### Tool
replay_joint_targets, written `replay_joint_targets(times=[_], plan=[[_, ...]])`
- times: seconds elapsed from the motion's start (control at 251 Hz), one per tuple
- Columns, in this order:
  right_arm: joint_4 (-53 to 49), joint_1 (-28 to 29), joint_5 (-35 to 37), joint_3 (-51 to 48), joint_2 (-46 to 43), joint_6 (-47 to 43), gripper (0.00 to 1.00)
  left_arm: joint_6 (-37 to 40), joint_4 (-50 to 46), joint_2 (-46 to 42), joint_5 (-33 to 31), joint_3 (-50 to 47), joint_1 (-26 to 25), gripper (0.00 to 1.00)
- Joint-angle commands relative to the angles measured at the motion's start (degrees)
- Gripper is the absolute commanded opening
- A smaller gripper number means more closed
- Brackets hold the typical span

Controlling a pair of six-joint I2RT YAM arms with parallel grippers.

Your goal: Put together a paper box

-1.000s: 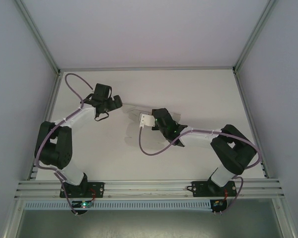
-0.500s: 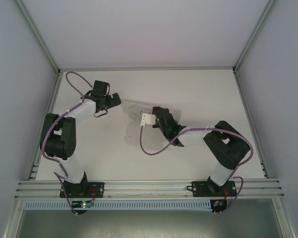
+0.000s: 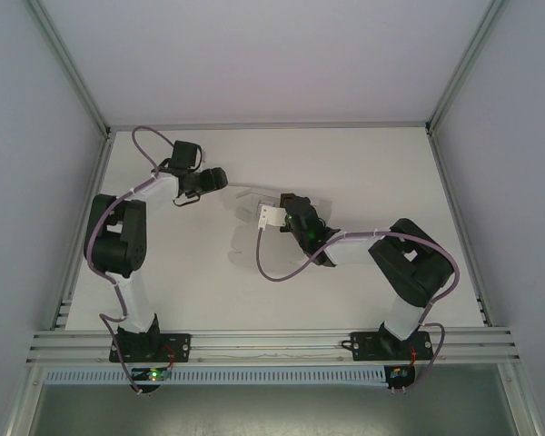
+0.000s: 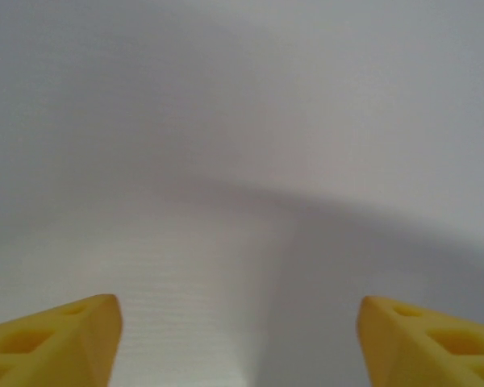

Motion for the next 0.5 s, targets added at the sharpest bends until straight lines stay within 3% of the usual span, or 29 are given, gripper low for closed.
replay_joint_targets(times=[0.0, 0.184, 0.495], plan=[[-5.5, -0.2, 0.3, -1.4, 0.7, 2.9, 0.00, 3.7, 3.2, -3.9, 10.6, -4.7, -1.0, 0.69], [-5.3, 0.8, 2.2, -1.9, 0.0, 3.6, 0.00, 3.0, 7.3, -8.6, 14.8, -11.1, -2.2, 0.46], [-5.0, 2.8, 4.3, -3.8, -1.5, 4.5, 0.00, -2.5, 14.5, -15.1, 16.1, -20.2, -5.4, 0.35]])
